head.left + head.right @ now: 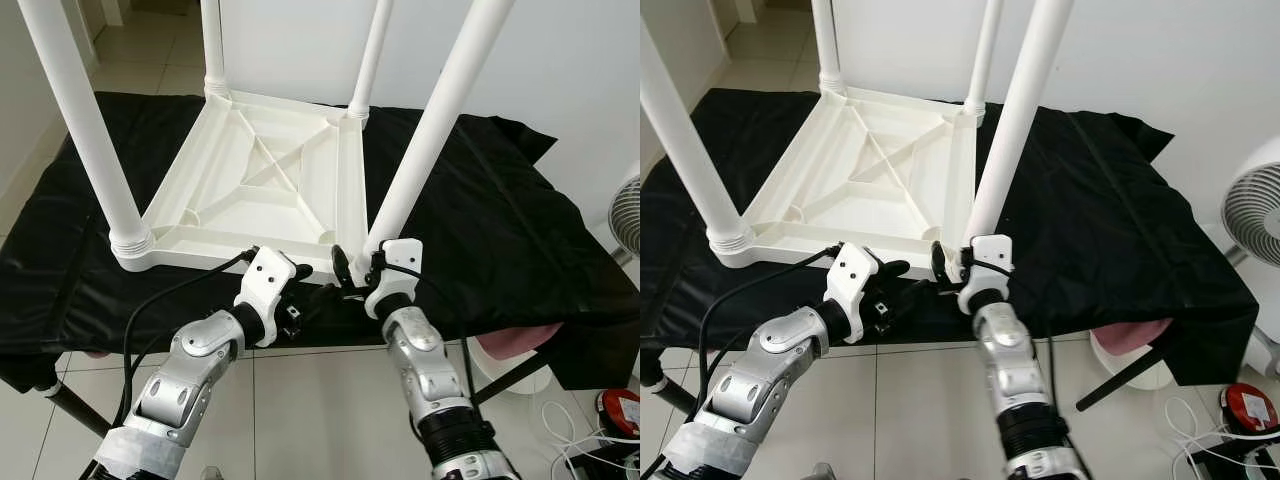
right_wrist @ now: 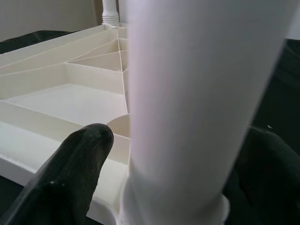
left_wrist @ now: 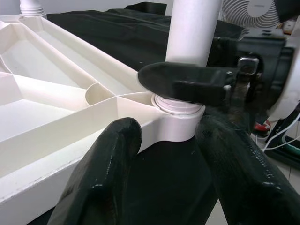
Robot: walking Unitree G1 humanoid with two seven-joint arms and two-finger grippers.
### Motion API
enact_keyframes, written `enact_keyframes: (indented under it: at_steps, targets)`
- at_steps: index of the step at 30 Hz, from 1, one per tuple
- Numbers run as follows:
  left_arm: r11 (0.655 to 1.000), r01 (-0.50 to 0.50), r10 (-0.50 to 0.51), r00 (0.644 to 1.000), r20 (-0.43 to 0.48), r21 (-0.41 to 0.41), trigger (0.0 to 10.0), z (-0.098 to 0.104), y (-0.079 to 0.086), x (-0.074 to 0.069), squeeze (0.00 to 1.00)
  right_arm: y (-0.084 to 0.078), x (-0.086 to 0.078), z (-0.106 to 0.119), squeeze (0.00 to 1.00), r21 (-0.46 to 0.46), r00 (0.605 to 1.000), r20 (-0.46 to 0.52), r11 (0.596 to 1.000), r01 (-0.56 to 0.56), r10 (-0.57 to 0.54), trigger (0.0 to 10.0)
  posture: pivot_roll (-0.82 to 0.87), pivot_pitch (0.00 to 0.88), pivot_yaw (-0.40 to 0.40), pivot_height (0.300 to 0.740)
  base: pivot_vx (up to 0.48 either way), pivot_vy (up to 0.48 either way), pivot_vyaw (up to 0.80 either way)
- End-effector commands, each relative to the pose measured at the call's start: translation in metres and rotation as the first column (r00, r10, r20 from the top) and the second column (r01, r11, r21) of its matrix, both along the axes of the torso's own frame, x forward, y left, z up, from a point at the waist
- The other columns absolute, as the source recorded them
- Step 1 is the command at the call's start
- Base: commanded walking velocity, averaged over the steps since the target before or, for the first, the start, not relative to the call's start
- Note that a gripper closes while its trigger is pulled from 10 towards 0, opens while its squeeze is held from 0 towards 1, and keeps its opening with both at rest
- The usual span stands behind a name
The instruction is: Building children table
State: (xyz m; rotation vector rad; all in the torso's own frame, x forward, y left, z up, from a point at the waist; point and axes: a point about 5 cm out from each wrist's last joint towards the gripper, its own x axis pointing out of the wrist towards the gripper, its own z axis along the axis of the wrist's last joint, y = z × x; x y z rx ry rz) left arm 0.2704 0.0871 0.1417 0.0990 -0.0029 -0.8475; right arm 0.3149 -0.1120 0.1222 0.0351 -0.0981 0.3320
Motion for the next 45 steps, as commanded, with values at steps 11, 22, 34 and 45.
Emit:
enact_keyframes:
  at_steps: [11, 22, 34, 45]
  targets:
    - [0.998, 0.063, -0.063, 0.998, -0.013, 0.004, 10.0, 0.0, -0.003, -0.004, 0.0, -0.026, 0.016, 0.009, 0.0, -0.147, 0.943, -0.009, 0.932, -0.332, 0.334, 10.0, 0.03, 0.0, -0.077, 0.74, 0.0, 0.0, 0.0]
    - [0.998, 0.068, -0.068, 0.998, -0.01, 0.003, 10.0, 0.002, -0.004, -0.003, 0.0, -0.016, 0.033, 0.002, 0.0, -0.201, 0.874, -0.113, 0.851, -0.485, 0.472, 10.0, 0.05, 0.0, -0.065, 0.74, 0.0, 0.0, 0.0]
    - [0.997, 0.073, -0.073, 0.997, -0.018, -0.008, 10.0, 0.002, -0.008, -0.003, 0.0, -0.022, 0.038, -0.001, 0.0, -0.19, 0.877, -0.125, 0.856, -0.48, 0.464, 0.0, 0.04, 0.0, -0.066, 0.74, 0.0, 0.0, 0.0]
    - [0.997, 0.077, -0.078, 0.997, -0.024, -0.019, 10.0, 0.003, -0.011, -0.005, 0.0, -0.028, 0.038, -0.008, 0.0, -0.217, 0.947, -0.113, 0.922, -0.32, 0.302, 10.0, 0.03, 0.0, -0.066, 0.74, 0.0, 0.0, 0.0]
